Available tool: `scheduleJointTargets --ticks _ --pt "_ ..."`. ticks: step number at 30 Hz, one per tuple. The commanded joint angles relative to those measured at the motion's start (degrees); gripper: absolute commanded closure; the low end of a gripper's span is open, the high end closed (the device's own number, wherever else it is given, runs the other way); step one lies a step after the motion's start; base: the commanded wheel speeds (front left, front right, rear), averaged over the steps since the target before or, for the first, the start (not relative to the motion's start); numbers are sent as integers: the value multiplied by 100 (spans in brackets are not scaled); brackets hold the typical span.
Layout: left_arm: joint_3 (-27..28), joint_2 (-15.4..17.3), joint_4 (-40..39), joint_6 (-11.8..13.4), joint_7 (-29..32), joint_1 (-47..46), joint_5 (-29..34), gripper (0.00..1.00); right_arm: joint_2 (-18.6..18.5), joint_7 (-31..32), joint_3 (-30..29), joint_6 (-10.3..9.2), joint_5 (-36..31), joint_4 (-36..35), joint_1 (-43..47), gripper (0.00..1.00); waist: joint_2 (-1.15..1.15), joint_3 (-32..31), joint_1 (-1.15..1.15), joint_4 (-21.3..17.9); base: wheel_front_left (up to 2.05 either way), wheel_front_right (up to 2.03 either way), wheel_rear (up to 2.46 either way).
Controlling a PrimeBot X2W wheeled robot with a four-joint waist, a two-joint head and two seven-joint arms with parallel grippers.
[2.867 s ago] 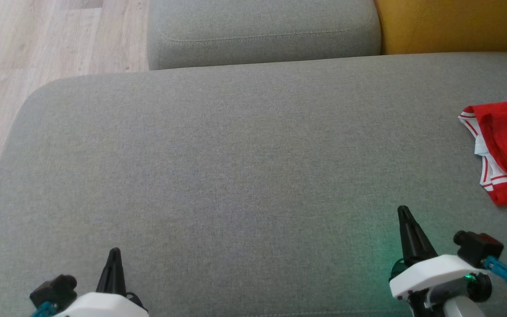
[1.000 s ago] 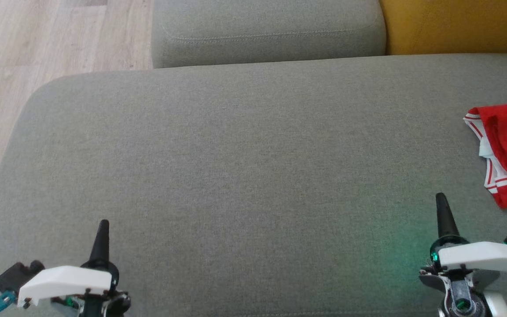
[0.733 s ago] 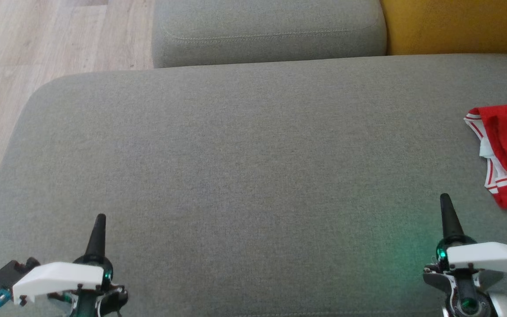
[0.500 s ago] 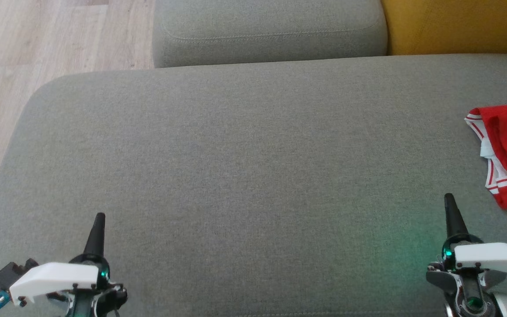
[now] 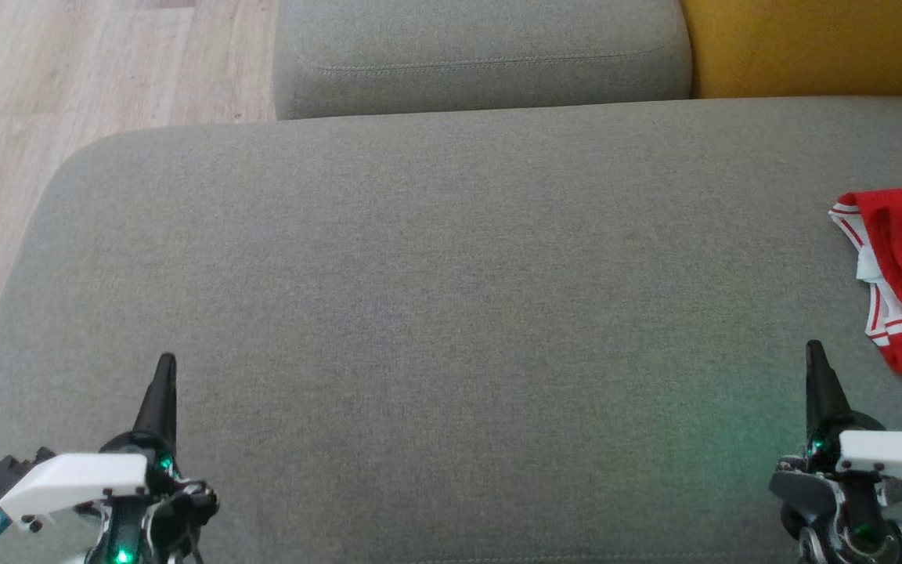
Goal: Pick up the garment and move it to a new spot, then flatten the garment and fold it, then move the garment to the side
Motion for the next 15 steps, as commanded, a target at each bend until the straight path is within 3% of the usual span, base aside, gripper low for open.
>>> scheduleJointTargets --ticks 1,15 --pt "221 28 -152 -58 44 -328 -154 100 -91 44 68 36 173 -244 -340 100 0 0 0 2 0 0 0" --pt "340 24 -145 -166 221 -446 -794 100 -81 184 -63 40 861 -282 -373 100 0 3 0 16 0 0 0"
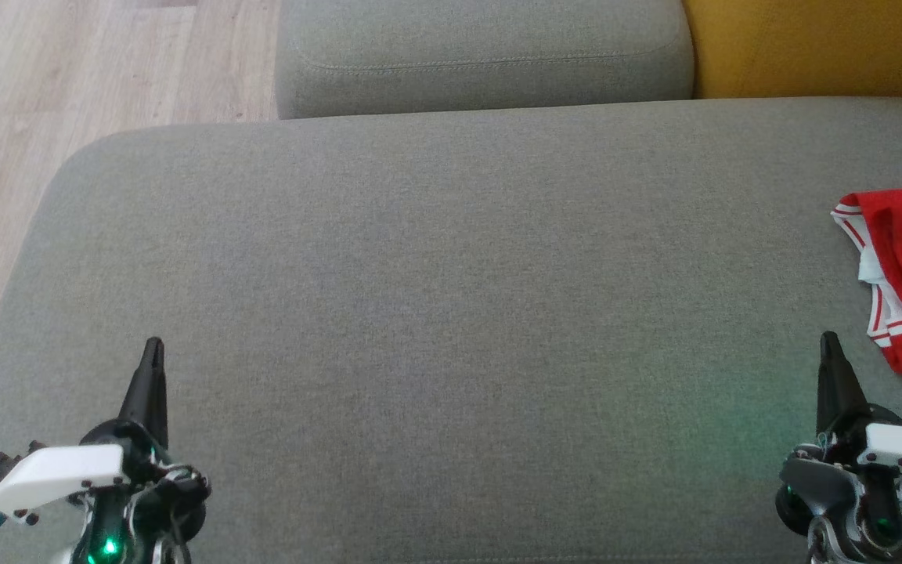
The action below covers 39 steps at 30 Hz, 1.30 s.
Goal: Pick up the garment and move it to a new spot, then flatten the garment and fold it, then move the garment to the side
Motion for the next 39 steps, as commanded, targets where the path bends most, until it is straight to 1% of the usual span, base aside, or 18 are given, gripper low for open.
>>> scheduleJointTargets --ticks 1,39 --pt "186 36 -164 -42 25 -293 -35 100 -80 60 104 40 31 -222 -295 100 0 0 0 0 0 0 0" --pt "204 24 -164 -42 39 -294 -19 100 -37 110 41 40 -21 -218 -300 100 0 0 0 0 0 0 0"
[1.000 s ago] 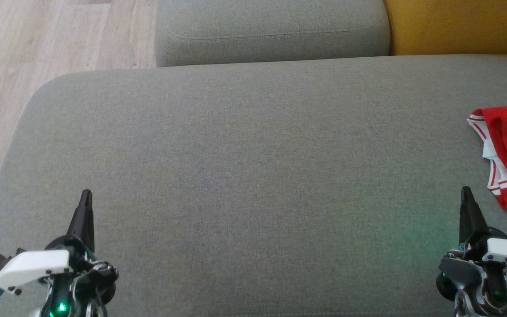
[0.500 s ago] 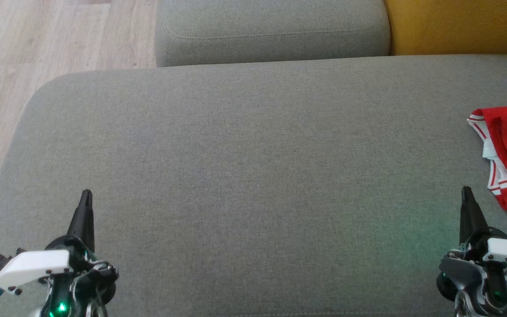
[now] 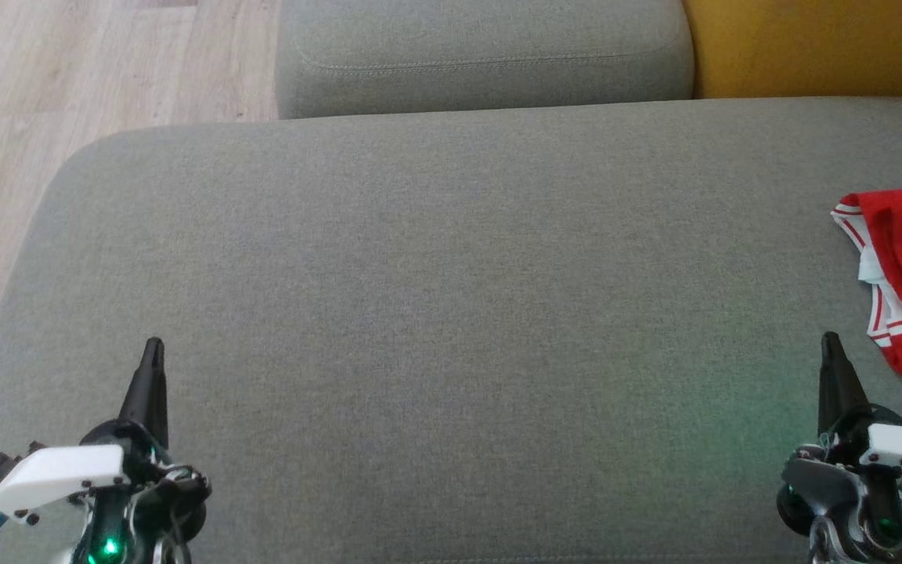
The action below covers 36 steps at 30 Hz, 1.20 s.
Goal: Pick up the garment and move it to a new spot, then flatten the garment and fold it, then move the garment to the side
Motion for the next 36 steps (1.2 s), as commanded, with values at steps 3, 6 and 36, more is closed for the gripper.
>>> scheduleJointTargets --ticks 3,6,36 --pt "198 33 -166 -42 40 -294 -19 100 -49 46 94 40 -22 -218 -301 100 0 0 0 0 0 0 0" --pt "199 32 -166 -42 41 -294 -18 100 -47 49 90 40 -25 -218 -301 100 0 0 0 0 0 0 0" --pt "207 27 -166 -42 47 -295 -11 100 -26 73 60 40 -50 -216 -304 100 0 0 0 0 0 0 0"
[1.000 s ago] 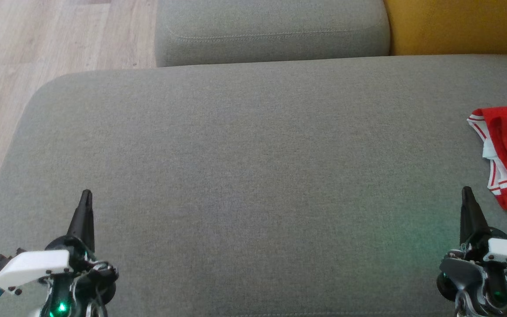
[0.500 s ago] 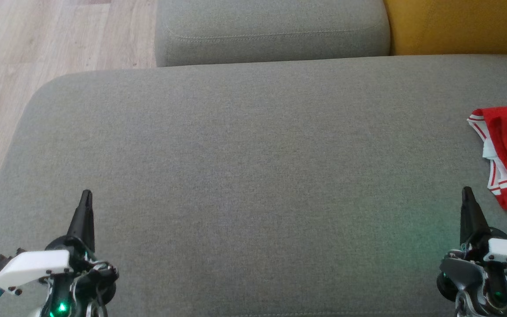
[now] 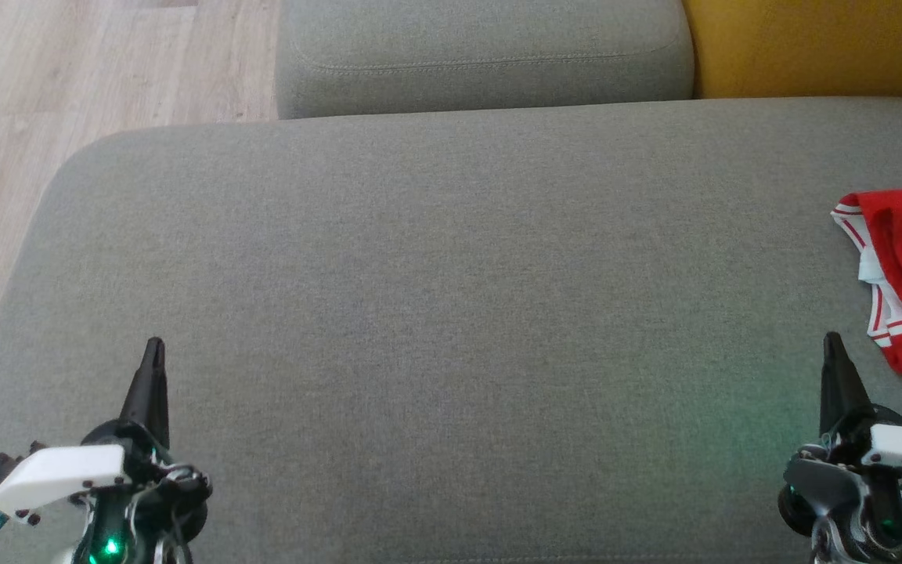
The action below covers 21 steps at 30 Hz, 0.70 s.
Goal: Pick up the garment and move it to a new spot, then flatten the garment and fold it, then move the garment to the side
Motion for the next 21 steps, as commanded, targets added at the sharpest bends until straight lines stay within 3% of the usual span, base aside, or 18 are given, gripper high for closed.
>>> scheduleJointTargets --ticks 1,21 --pt "202 41 -166 -42 46 -295 -11 100 -38 39 107 40 -49 -216 -304 100 0 0 0 0 0 0 0" --pt "206 39 -166 -42 49 -295 -8 100 -28 52 92 40 -61 -215 -305 100 0 0 0 0 0 0 0"
